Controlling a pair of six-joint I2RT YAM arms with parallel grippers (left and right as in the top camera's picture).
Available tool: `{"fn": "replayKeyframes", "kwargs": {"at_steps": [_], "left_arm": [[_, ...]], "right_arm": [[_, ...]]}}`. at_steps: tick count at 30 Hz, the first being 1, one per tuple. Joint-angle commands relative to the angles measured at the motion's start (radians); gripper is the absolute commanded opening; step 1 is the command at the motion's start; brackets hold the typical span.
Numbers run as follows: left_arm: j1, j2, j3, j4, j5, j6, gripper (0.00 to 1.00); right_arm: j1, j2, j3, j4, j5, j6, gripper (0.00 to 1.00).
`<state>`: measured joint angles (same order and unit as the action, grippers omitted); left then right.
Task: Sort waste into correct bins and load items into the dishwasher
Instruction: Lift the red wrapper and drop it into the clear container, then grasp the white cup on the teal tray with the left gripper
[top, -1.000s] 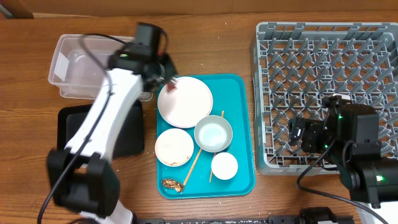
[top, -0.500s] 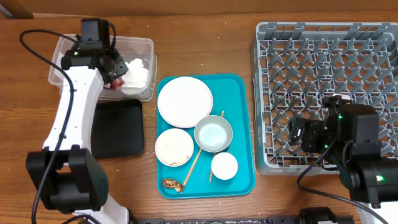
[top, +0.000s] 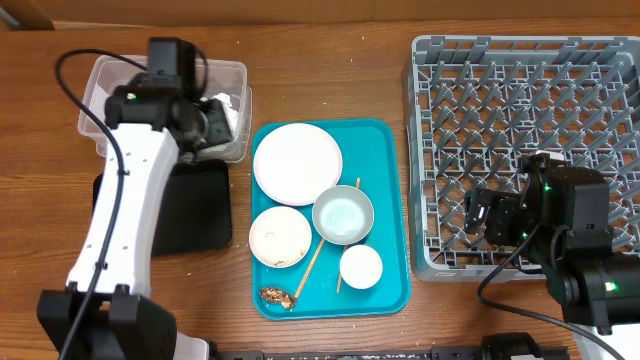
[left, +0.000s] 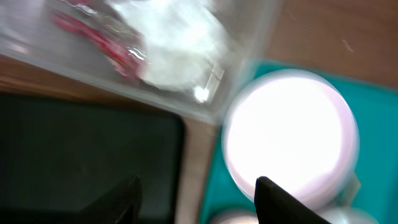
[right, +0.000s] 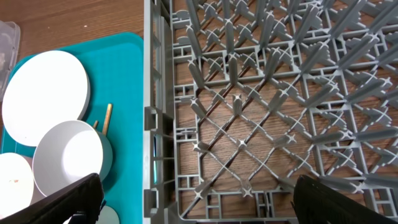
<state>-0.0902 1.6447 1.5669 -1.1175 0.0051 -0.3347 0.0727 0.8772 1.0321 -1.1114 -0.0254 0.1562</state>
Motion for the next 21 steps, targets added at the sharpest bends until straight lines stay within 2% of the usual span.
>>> {"fn": "replayKeyframes", "kwargs": {"at_steps": [1, 10, 21], "left_arm": [[-0.115, 0.003, 0.006, -0.057, 0.154, 0.069, 0.61], [-0.438, 0.097, 0.005, -0.198, 0.144, 0.103, 0.61], [-0.692, 0.286, 0.005, -0.248, 0.145, 0.065, 0.56]], "right_arm": [[0.005, -0.004, 0.029, 0.005, 0.006, 0.001, 1.0], [0.005, -0.004, 0.029, 0.005, 0.006, 0.001, 1.0], [0.005, -0.004, 0.029, 0.005, 0.006, 0.001, 1.0]]}}
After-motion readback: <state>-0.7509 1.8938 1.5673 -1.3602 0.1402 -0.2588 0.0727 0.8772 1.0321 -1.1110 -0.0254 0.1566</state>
